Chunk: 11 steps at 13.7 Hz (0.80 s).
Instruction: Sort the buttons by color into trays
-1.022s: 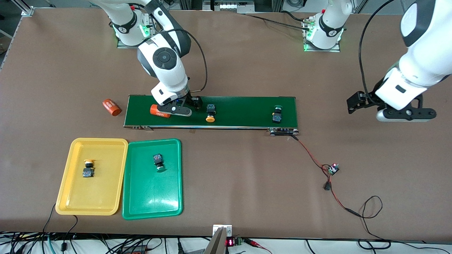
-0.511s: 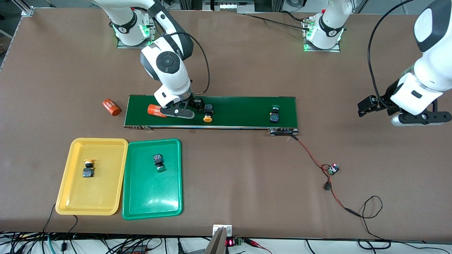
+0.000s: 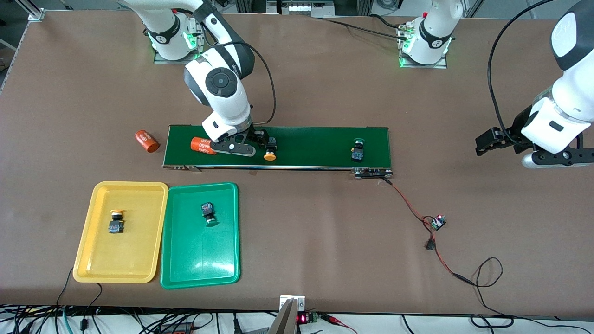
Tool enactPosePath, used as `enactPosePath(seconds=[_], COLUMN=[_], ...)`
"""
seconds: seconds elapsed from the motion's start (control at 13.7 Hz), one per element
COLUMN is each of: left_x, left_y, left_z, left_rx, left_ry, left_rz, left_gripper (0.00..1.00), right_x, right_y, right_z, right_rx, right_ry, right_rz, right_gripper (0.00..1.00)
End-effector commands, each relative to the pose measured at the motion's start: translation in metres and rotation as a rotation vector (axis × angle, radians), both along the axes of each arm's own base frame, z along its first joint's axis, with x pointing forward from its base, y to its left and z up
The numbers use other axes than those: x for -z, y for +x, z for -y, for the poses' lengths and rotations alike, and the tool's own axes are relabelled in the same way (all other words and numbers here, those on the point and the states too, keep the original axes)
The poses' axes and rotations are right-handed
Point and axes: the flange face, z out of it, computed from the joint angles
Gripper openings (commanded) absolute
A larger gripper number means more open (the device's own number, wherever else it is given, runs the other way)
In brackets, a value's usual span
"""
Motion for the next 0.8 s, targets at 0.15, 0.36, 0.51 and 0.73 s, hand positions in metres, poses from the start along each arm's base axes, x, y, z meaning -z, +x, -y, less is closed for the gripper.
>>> enactPosePath(seconds=[0.15, 0.36, 0.51, 0.73], left_x=[-0.021, -0.038, -0.05, -0.047], left_y=[0.001, -0.007, -0.019, -0.018], left_z=[-0.019, -0.01, -0.005, -0.009], left_rx=[-0.018, -0.004, 0.005, 0.0], left_ry=[-0.018, -0.014, -0.006, -0.004], left_rz=[0.003, 0.022, 0.011, 0.0], left_gripper=[1.0, 1.0, 1.0, 1.0], right_x=[-0.001, -0.001, 0.002, 0.001], right_y=[0.005, 0.005, 0.006, 0.006], right_z=[-0.007, -0.008, -0.008, -0.008], right_rx=[0.025, 0.025, 0.025, 0.025], right_ry=[-0.002, -0.002, -0.005, -0.004], right_rz=[0.0, 0.0, -0.002, 0.0], right_gripper=[1.0, 1.0, 1.0, 1.0])
